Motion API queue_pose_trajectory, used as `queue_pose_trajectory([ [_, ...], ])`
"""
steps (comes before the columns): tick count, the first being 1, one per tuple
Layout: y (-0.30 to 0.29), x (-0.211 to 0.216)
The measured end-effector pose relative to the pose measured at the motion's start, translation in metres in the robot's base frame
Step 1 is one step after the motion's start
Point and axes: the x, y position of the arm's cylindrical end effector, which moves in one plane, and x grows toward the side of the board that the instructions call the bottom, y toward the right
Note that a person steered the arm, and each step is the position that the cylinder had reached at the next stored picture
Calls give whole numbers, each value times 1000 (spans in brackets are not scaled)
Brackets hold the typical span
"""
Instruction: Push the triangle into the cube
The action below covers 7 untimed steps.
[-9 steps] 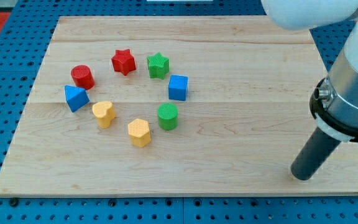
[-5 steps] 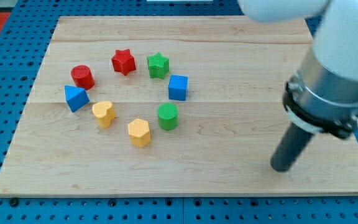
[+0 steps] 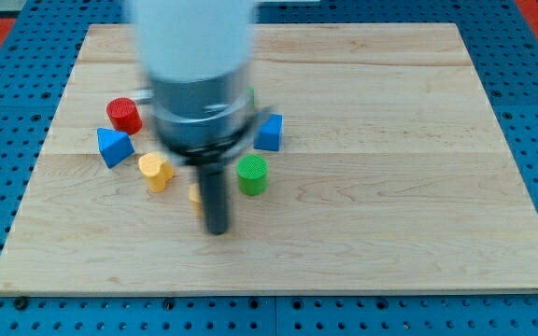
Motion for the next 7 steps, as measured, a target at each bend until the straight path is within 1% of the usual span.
queue_pose_trajectory([
  [1, -59, -4],
  [2, -95, -74],
  [3, -112, -100],
  [4, -134, -101],
  [5, -180, -109],
  [6, -130, -133],
  [7, -42, -135],
])
